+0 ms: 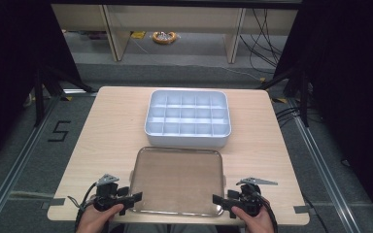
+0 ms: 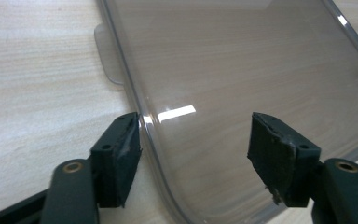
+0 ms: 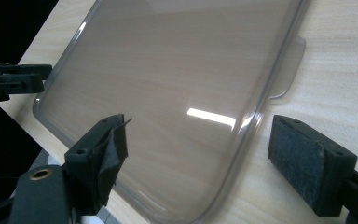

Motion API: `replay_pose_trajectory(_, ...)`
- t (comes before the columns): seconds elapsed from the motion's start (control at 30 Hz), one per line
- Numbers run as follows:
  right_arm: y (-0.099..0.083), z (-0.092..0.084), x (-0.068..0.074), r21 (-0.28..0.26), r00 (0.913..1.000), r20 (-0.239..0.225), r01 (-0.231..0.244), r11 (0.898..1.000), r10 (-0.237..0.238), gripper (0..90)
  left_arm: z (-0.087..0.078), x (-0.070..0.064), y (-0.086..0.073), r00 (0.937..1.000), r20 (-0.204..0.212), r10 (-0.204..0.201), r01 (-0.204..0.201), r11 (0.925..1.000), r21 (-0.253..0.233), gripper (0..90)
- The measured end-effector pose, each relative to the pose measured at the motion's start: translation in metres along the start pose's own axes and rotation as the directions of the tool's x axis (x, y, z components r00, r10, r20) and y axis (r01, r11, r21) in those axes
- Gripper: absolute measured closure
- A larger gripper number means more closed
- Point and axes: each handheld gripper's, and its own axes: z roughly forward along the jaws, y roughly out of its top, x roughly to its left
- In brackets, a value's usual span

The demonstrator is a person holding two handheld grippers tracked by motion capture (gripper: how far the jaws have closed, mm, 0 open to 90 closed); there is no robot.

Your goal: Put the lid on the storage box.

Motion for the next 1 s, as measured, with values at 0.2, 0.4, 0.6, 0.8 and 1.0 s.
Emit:
replay_pose_trajectory(0.2,0.003,0.008,0.000,0.013,0.9979,0.010,-0.064,0.998,0.063,21.9,0.002,-0.004,-0.001,0.9997,-0.017,0.020,-0.020,0.9998,0.004,33.2)
replay_pose_trajectory(0.4,0.006,0.011,-0.005,-0.023,0.9971,0.009,-0.076,0.997,0.076,19.7,0.003,-0.006,-0.002,0.9988,-0.027,0.041,-0.040,0.9991,0.011,33.0)
replay_pose_trajectory(0.6,0.000,0.009,-0.011,-0.066,0.9789,-0.056,-0.200,0.978,0.197,20.7,0.001,-0.005,-0.002,0.9979,-0.031,0.056,-0.056,0.9984,0.011,33.8)
replay_pose_trajectory(0.8,-0.008,0.006,-0.011,-0.026,0.9213,-0.156,-0.364,0.931,0.356,41.0,0.003,-0.003,-0.002,0.9932,-0.012,0.116,-0.116,0.9933,-0.004,36.1)
replay_pose_trajectory(1.0,-0.006,0.006,-0.006,-0.038,0.9879,-0.060,-0.145,0.989,0.143,52.6,0.003,-0.003,-0.002,0.9929,-0.007,0.119,-0.119,0.9929,-0.005,36.0)
